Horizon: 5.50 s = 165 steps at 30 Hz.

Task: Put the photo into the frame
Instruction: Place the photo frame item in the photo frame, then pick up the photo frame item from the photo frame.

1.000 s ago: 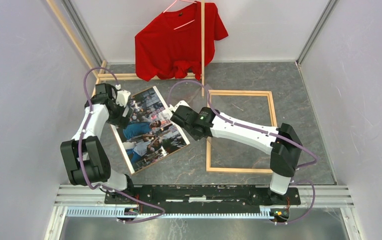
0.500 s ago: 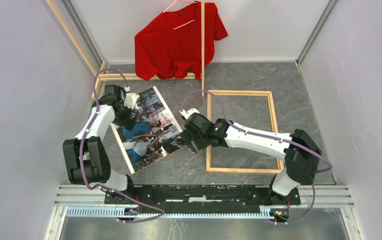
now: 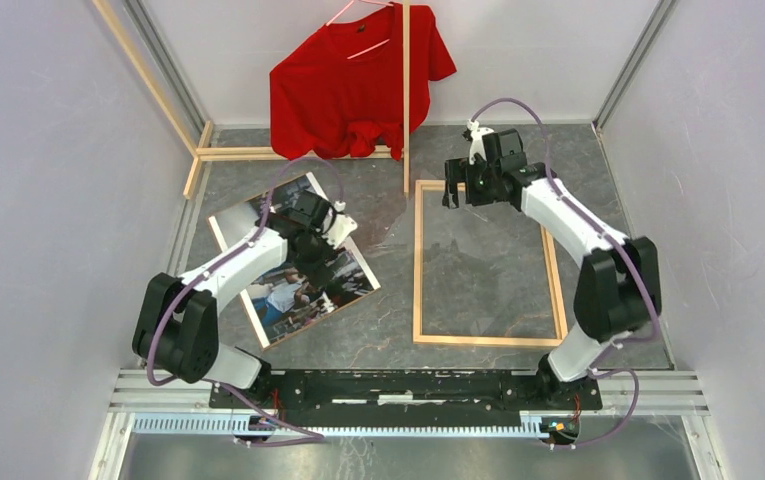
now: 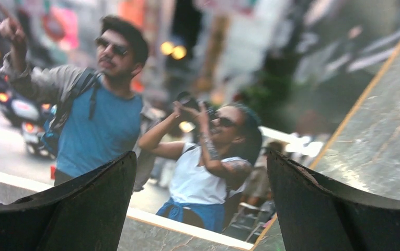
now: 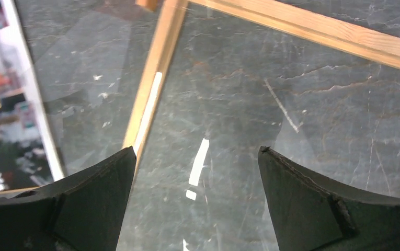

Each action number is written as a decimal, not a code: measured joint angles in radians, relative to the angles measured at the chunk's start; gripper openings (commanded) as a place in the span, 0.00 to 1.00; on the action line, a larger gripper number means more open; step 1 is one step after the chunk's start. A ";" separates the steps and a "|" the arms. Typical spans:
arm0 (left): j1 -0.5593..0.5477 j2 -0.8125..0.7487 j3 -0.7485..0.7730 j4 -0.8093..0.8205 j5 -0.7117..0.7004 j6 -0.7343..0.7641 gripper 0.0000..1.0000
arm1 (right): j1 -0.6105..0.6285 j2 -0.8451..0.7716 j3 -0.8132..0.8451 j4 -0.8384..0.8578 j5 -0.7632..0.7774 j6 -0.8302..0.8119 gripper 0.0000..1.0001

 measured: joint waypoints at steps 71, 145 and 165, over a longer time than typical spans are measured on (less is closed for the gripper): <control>-0.408 0.301 0.118 0.231 -0.315 -0.157 1.00 | -0.398 -0.241 -0.743 0.447 -0.626 0.168 0.62; -0.410 0.356 0.375 0.093 -0.234 -0.132 1.00 | -0.459 -0.418 -0.452 0.068 -0.219 0.062 0.00; -0.393 0.552 0.535 0.084 0.105 -0.296 1.00 | -0.558 -0.588 -0.619 0.190 -0.256 0.170 0.00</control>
